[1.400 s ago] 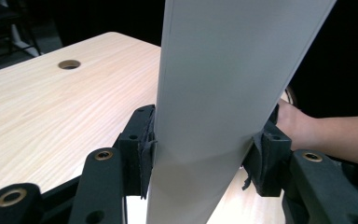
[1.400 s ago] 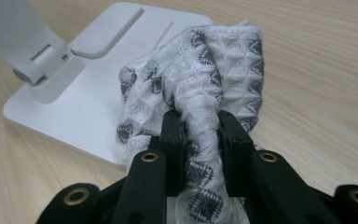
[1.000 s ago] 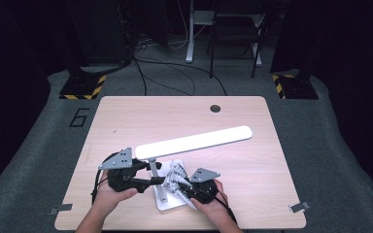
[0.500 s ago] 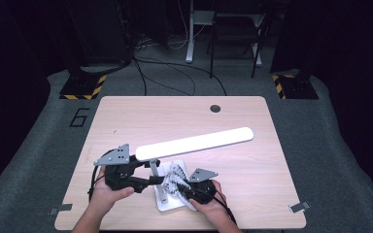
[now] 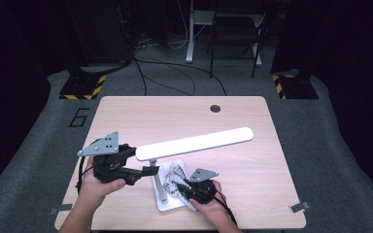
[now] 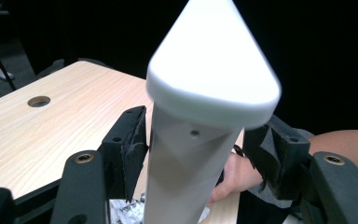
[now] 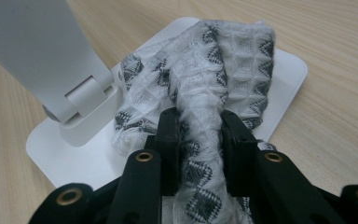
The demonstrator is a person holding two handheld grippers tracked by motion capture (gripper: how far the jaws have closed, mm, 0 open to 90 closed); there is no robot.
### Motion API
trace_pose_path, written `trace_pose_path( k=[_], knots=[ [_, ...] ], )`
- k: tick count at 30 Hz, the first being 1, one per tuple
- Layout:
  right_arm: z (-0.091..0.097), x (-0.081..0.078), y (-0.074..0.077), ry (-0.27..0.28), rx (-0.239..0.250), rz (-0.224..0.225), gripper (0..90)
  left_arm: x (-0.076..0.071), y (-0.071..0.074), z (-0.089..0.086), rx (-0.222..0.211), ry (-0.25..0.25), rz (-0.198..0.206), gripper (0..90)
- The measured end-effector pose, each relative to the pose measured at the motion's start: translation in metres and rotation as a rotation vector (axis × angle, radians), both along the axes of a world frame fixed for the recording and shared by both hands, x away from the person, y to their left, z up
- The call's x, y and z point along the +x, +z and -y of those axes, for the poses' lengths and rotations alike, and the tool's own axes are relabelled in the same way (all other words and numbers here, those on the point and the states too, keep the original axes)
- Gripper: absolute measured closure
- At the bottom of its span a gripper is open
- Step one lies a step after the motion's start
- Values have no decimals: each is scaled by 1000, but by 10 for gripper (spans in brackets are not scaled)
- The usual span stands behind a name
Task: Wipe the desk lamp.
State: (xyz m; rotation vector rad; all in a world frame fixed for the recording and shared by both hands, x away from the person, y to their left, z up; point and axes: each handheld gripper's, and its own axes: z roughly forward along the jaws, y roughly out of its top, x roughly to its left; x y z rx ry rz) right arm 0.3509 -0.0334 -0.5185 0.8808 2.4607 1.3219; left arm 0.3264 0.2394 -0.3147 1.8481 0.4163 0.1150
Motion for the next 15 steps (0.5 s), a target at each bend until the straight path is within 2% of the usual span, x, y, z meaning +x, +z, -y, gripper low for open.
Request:
trace_pose_path(
  k=[5,8,11,15],
  knots=[
    [1,1,0,12,-8,12,715,-1,7,3,21,-6,6,408],
    [1,1,-1,6,0,17,715,-3,10,5,58,18,25,443],
    [1,1,-1,7,1,16,715,-4,12,6,73,26,27,484],
    [1,0,-1,1,5,5,714,-4,12,7,95,33,31,495]
  ],
)
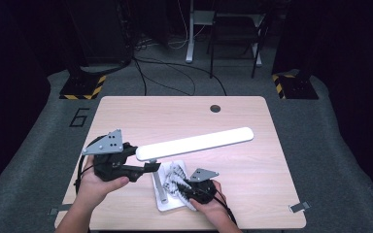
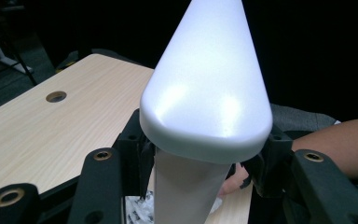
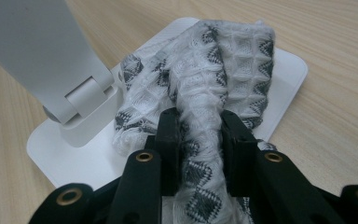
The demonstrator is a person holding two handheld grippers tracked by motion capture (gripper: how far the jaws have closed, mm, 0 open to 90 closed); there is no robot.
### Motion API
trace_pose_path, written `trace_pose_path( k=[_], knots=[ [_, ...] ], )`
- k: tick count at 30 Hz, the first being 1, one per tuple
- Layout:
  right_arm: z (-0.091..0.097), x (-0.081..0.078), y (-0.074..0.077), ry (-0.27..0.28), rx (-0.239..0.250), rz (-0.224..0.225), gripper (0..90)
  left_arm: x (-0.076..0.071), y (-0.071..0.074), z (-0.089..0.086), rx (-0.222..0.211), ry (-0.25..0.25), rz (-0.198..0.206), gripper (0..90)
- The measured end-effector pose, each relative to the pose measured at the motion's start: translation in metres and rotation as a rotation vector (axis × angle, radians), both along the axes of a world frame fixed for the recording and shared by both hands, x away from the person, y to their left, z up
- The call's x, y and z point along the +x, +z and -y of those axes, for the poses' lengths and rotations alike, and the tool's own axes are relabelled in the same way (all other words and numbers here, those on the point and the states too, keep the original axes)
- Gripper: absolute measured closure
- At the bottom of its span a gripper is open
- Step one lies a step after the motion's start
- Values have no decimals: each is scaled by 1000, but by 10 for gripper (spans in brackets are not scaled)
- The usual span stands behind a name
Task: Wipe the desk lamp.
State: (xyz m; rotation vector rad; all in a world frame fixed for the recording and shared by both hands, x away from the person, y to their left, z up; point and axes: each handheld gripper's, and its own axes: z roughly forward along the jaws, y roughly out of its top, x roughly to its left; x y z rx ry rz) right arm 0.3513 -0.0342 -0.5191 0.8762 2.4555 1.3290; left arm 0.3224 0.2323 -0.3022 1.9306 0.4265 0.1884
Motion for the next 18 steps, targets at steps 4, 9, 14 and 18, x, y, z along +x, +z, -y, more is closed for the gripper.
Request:
trace_pose_path(
  k=[4,9,14,18],
  knots=[
    [0,0,1,2,-6,-11,715,-3,1,1,29,11,34,518],
    [0,0,4,21,-7,-5,721,-3,1,1,33,10,34,522],
    [-1,-5,20,34,78,-5,743,-3,2,1,46,3,37,523],
    [4,-9,47,66,172,49,749,-2,2,2,47,7,39,523]
  ],
)
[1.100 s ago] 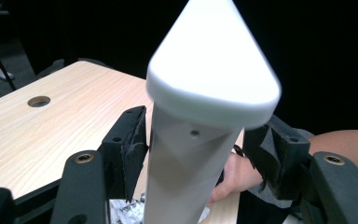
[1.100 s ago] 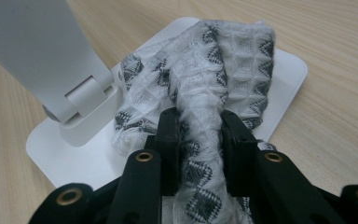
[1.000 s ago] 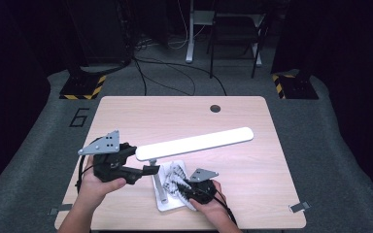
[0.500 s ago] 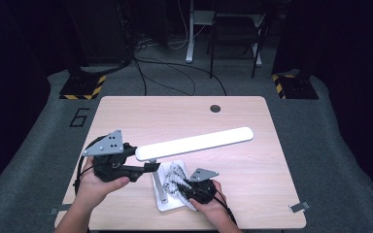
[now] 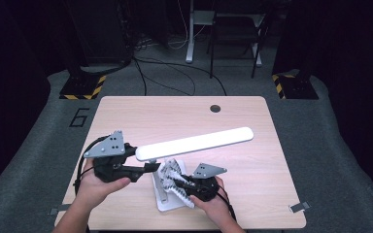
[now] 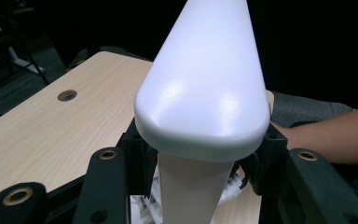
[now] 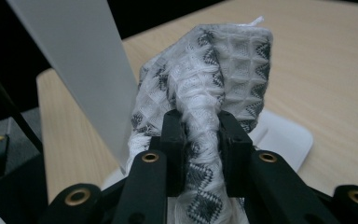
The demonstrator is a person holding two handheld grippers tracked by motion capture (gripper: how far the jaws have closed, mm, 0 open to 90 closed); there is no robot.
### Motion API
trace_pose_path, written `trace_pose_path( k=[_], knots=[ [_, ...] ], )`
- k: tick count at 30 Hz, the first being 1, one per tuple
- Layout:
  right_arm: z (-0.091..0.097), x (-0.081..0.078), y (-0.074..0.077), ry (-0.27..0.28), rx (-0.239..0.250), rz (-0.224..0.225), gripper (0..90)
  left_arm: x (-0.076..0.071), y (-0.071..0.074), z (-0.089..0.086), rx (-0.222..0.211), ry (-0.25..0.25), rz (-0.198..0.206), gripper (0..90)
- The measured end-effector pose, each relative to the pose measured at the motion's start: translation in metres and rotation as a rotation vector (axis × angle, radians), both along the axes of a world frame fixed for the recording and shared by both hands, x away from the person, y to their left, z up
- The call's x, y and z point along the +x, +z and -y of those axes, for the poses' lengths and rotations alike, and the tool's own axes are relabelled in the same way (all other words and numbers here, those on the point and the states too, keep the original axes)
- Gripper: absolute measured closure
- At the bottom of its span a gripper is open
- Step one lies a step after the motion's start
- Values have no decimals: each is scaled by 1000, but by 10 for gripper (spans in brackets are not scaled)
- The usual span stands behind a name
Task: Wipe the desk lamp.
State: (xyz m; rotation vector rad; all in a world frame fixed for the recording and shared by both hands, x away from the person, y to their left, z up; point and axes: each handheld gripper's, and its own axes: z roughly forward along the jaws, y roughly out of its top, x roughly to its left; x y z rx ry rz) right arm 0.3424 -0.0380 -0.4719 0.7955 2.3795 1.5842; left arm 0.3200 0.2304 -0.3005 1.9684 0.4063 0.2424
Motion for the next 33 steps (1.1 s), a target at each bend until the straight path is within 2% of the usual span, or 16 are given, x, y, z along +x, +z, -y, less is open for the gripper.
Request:
trace_pose_path(
  k=[3,6,8,12,15,18,19,22,27,33],
  knots=[
    [5,-5,20,22,60,22,753,0,0,0,0,2,1,524],
    [9,-8,32,47,99,36,756,0,0,0,1,0,-2,524],
    [12,-10,39,71,144,41,758,0,1,0,5,-3,-6,524],
    [17,-16,50,88,140,61,758,0,1,0,11,2,-6,524],
    [30,-19,55,95,173,78,758,0,1,1,12,2,-7,524],
    [37,-18,59,119,197,54,758,1,1,1,11,0,-2,524],
    [36,-18,59,142,204,47,758,1,1,1,11,0,-2,524],
    [26,-18,58,179,178,52,757,0,1,1,12,1,0,524],
    [2,-14,51,148,116,67,757,0,1,1,8,5,-5,524],
    [-12,-9,43,136,122,54,761,0,0,1,5,5,-3,524]
  ],
)
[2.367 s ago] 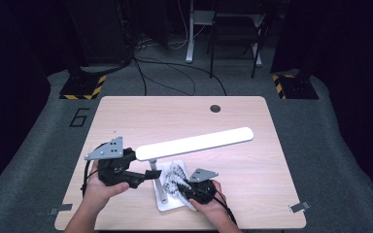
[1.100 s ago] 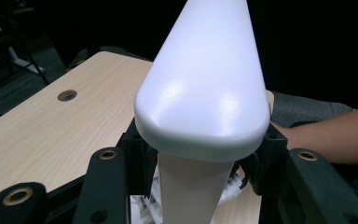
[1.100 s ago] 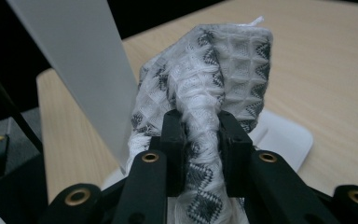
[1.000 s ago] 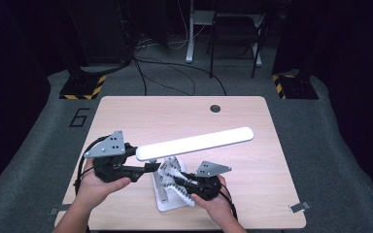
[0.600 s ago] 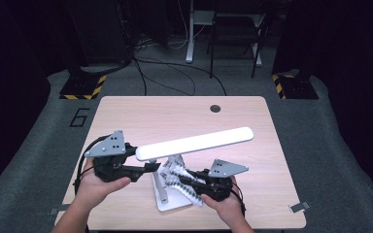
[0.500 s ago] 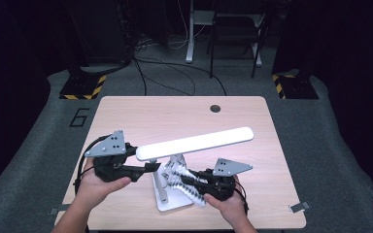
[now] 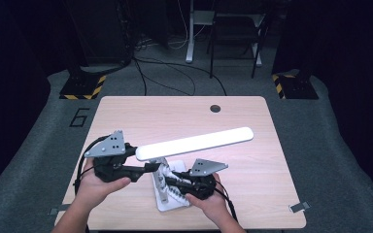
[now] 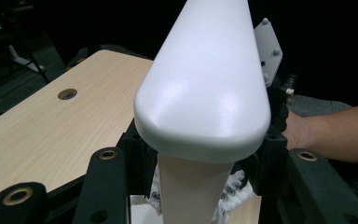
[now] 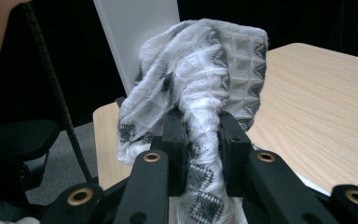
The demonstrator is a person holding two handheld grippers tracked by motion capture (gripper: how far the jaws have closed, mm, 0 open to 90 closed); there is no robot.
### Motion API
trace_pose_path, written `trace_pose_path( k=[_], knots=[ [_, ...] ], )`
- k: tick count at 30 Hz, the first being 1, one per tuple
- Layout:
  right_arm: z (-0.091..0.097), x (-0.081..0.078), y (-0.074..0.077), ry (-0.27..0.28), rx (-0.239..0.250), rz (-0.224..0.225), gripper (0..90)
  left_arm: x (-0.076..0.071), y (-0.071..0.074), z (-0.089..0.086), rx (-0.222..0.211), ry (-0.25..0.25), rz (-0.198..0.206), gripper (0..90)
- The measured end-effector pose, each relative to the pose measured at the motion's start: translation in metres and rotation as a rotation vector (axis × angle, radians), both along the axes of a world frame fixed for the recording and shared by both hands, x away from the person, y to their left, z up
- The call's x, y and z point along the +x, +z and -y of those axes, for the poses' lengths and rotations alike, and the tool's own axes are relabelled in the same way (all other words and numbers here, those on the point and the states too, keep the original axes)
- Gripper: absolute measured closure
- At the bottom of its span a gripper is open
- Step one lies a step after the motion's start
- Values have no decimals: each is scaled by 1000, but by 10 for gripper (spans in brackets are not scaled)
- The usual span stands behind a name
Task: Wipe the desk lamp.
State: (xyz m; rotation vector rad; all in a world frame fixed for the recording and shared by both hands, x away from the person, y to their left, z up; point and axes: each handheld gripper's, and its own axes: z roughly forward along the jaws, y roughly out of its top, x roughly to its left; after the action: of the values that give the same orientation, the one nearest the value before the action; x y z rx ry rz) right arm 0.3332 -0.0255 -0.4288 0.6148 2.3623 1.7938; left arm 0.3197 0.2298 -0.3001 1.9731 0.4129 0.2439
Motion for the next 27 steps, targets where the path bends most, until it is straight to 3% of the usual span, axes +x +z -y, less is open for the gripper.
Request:
trace_pose_path(
  k=[5,9,14,15,16,17,18,19,22,26,27],
  knots=[
    [-3,1,-8,-3,-15,-5,765,-1,-1,1,-3,3,3,525],
    [-7,1,-21,-15,-95,24,767,0,0,1,4,-2,5,525],
    [-13,2,-48,-38,-168,-29,770,-1,0,1,3,2,8,525],
    [-14,3,-53,-36,-197,-27,770,-1,-1,1,3,4,11,525],
    [-14,3,-53,-36,-197,-27,770,-1,-1,1,3,4,11,526],
    [-18,2,-64,-39,-267,-41,771,-1,-1,2,2,8,10,526],
    [-18,2,-64,-39,-267,-41,771,-1,-1,2,2,8,10,526],
    [-20,3,-74,-42,-320,-46,771,-1,-1,2,4,4,12,526],
    [-17,6,-79,-42,-301,-94,772,-1,-1,2,4,2,11,526],
    [-18,4,-77,-46,-309,-76,773,-1,-1,2,2,3,10,526],
    [-18,3,-72,-44,-281,-83,774,0,-1,2,1,3,11,526]
  ],
)
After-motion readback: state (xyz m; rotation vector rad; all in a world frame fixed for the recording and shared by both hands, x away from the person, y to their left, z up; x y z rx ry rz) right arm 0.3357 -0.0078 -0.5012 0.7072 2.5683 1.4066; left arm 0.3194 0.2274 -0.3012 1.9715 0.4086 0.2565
